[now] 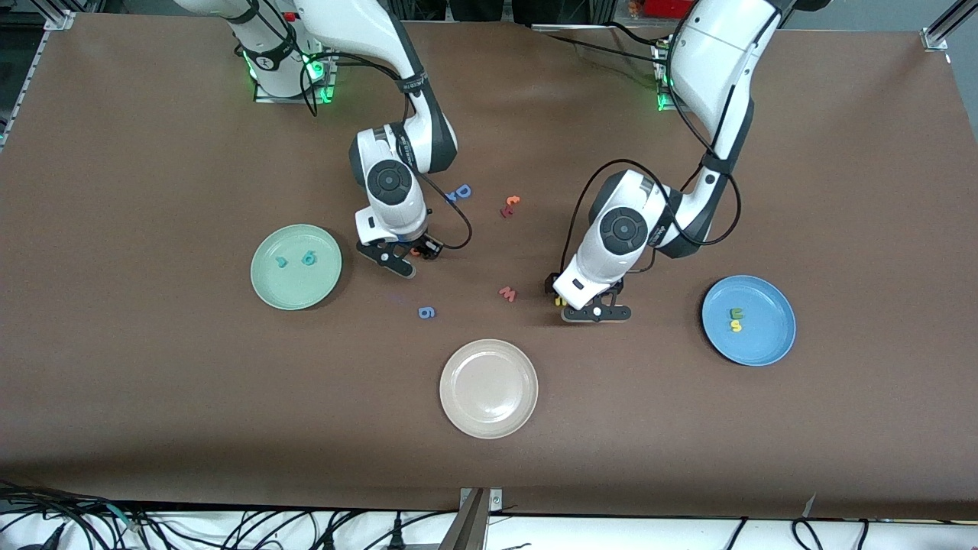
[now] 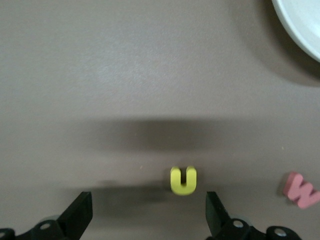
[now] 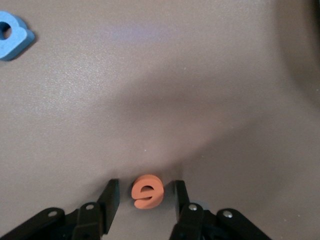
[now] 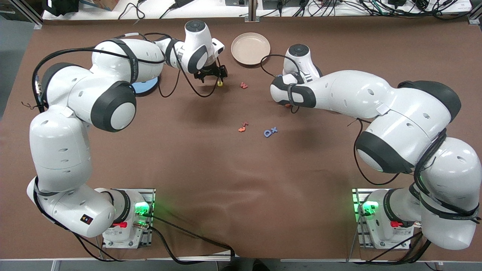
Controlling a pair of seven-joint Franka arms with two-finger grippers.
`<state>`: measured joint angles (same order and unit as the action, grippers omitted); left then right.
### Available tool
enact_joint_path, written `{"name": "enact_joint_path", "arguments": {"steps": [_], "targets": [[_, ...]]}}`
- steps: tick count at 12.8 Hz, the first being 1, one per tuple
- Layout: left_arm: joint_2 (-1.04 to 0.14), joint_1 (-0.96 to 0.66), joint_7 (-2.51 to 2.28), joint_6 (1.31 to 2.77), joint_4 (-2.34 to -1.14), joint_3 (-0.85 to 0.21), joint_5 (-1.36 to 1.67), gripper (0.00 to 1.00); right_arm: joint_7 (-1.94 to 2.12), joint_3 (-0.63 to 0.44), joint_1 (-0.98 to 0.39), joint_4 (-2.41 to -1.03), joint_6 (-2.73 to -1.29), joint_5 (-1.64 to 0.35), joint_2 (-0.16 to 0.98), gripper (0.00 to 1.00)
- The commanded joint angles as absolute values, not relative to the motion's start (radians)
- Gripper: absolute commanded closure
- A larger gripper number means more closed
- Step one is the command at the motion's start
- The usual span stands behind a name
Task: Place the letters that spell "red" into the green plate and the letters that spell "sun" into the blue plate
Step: 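Place the orange 6 on the mint plate while the left gripper drops the U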
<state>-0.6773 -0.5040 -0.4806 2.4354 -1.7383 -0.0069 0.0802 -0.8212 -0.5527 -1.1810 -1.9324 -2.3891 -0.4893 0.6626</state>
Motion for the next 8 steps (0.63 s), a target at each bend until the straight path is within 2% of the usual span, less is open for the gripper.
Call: {"name": "enact_joint_path", "arguments": {"steps": [1,3,4,8], "targets": [[-0.718,-0.514,-0.505,2.453,-1.701,-0.002,0.089,0.01,-0.828,-0.560,-1.198,-1.950,-2.407,-0.506,0.667,0.66],[-0.721,-0.518,-0.505,2.467,-1.701,-0.002,0.089,0.01,-0.825,-0.561,-1.198,-1.948,-2.399,-0.506,0.664,0.78],[-0.729,-0.518,-0.506,2.476,-1.701,-0.002,0.089,0.01,-0.822,-0.563,-1.198,-1.948,-2.396,-0.506,0.663,0.81],[-0.747,-0.537,-0.531,2.505,-1.701,-0.002,0.092,0.02,-0.796,-0.598,-1.197,-1.936,-2.347,-0.505,0.644,0.81]]}}
